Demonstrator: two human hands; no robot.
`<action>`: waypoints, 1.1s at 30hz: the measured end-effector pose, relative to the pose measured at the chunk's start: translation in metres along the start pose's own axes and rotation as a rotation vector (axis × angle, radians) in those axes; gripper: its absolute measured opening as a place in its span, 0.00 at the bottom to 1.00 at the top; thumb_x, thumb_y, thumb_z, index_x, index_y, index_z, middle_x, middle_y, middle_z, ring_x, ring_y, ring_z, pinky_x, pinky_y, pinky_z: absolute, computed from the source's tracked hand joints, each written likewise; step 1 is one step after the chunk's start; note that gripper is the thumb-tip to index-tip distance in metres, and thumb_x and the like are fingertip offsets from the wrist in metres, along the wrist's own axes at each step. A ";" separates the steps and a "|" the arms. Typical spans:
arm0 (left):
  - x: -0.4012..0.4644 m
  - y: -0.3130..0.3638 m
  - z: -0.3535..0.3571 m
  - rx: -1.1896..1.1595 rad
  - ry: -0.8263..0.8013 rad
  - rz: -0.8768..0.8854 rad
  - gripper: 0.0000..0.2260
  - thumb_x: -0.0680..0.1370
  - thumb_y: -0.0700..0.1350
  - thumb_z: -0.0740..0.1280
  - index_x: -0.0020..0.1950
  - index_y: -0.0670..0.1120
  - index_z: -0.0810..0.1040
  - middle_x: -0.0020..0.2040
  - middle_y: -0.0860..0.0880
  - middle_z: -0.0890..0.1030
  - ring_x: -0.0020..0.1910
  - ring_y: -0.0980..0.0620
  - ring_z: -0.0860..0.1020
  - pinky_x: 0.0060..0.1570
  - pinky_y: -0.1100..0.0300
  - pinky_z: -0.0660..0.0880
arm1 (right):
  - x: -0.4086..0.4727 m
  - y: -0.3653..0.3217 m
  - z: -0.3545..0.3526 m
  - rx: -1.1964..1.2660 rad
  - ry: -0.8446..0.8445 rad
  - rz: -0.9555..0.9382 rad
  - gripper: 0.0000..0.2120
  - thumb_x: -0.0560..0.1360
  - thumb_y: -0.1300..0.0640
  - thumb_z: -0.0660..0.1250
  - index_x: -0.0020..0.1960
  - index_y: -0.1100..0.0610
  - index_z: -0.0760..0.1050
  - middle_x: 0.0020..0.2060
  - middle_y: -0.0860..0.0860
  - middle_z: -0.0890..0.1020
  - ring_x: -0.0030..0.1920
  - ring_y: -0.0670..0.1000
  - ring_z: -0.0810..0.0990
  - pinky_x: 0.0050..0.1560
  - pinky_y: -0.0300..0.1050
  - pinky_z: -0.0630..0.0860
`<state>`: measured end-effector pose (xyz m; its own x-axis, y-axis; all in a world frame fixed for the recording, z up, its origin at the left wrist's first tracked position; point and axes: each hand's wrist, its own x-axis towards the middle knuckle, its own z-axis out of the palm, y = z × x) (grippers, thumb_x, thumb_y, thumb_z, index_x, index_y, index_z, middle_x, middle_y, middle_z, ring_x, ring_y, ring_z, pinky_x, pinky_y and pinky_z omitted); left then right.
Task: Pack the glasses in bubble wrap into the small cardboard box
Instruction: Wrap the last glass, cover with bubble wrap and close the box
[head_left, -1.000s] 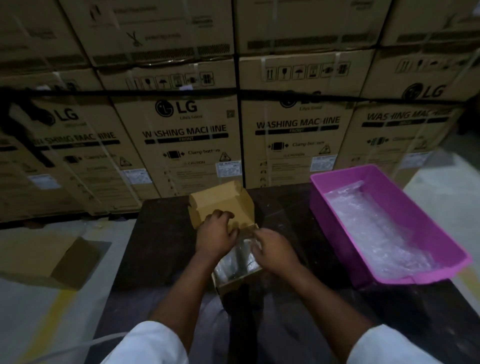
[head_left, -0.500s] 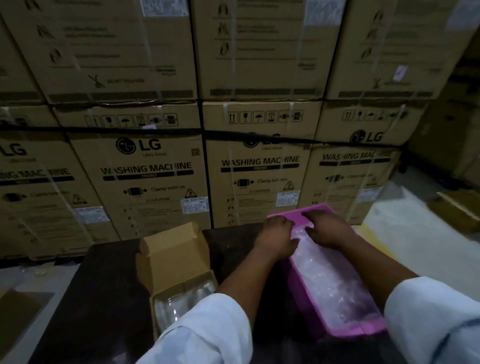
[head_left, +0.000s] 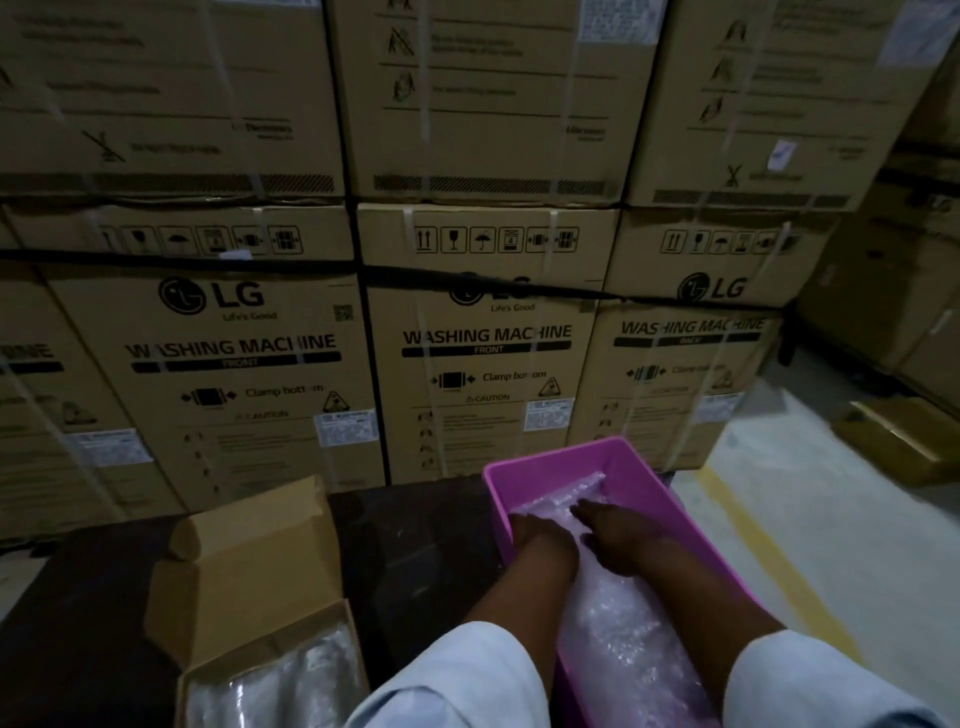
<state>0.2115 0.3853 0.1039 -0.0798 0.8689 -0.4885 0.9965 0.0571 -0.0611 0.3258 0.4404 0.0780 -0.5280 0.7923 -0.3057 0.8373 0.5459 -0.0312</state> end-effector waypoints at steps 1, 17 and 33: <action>0.003 0.002 0.002 0.012 -0.042 -0.003 0.28 0.79 0.50 0.62 0.77 0.45 0.59 0.77 0.42 0.60 0.75 0.40 0.58 0.71 0.41 0.58 | 0.001 0.000 0.004 0.010 -0.009 -0.003 0.26 0.82 0.52 0.54 0.78 0.54 0.50 0.77 0.53 0.54 0.76 0.52 0.58 0.73 0.44 0.55; 0.028 -0.010 0.014 -0.438 0.217 -0.103 0.24 0.76 0.51 0.65 0.69 0.43 0.66 0.67 0.36 0.67 0.66 0.34 0.66 0.68 0.45 0.62 | 0.010 0.009 0.037 0.137 0.091 -0.024 0.15 0.73 0.53 0.62 0.59 0.50 0.74 0.57 0.51 0.78 0.59 0.54 0.76 0.57 0.46 0.72; 0.028 -0.021 -0.020 -0.562 0.069 0.052 0.14 0.74 0.45 0.68 0.59 0.42 0.76 0.58 0.42 0.79 0.55 0.43 0.78 0.50 0.55 0.73 | -0.023 0.012 0.002 0.624 0.360 -0.074 0.11 0.62 0.54 0.67 0.33 0.45 0.65 0.51 0.54 0.75 0.65 0.52 0.70 0.48 0.31 0.65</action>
<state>0.1885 0.4182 0.1091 -0.0470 0.9067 -0.4191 0.8609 0.2495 0.4434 0.3482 0.4280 0.0830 -0.5105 0.8586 0.0477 0.6656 0.4297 -0.6102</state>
